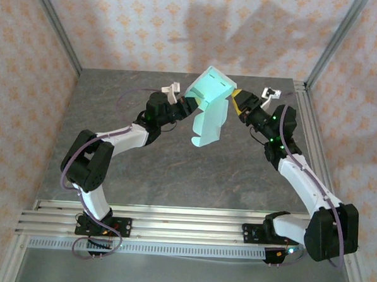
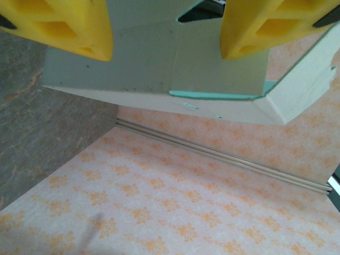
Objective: Fold the paper box
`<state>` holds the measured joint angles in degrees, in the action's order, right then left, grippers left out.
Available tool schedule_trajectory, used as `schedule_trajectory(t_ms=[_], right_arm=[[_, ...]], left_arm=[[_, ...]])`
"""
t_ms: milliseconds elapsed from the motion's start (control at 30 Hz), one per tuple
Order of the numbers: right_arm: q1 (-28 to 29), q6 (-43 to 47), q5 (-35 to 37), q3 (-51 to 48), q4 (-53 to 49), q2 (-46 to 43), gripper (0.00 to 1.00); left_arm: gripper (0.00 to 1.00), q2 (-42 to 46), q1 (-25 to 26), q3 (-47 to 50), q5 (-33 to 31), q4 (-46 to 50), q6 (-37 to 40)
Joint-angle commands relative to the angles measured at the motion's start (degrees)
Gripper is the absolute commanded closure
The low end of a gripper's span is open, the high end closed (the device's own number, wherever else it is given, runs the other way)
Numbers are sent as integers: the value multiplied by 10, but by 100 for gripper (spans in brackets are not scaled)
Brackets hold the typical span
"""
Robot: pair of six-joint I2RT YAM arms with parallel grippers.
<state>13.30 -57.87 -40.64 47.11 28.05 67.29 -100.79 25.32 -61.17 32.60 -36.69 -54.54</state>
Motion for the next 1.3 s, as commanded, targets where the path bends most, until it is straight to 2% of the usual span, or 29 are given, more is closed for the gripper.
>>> schedule_trajectory(t_ms=[0, 133, 200, 367, 667, 767, 900, 933, 1000, 1033, 1100, 1133, 1267], right_arm=[[0, -12, -24, 30, 49, 2, 45], [4, -15, -26, 32, 51, 17, 45], [6, -18, -27, 32, 50, 22, 48], [7, -16, -23, 30, 15, 24, 68], [8, 26, -3, 27, -79, 8, 87], [8, 41, 8, 29, -105, -13, 100], [8, 49, 8, 31, -114, -16, 100], [7, 55, 8, 32, -120, -17, 93], [9, 70, 14, 38, -140, -20, 70], [10, 77, 18, 41, -153, -21, 66], [12, 87, 21, 45, -165, -19, 65], [13, 88, 21, 45, -166, -18, 69], [16, 89, 23, 44, -170, -12, 91]], left_arm=[[100, -2, 9, -21, 10, -8, 21], [100, -2, 12, -27, 14, 12, 36], [100, 2, 16, -31, 12, 26, 48], [100, 10, 17, -34, 0, 44, 60], [100, 15, 17, -32, -22, 61, 68], [100, 15, 17, -33, -30, 76, 81], [100, 15, 18, -33, -32, 82, 85], [100, 16, 17, -32, -33, 82, 85], [100, 15, 18, -32, -35, 82, 86], [100, 15, 17, -32, -35, 83, 86], [100, 14, 18, -32, -35, 82, 86], [100, 13, 18, -33, -34, 82, 85], [100, 12, 18, -34, -34, 82, 86]])
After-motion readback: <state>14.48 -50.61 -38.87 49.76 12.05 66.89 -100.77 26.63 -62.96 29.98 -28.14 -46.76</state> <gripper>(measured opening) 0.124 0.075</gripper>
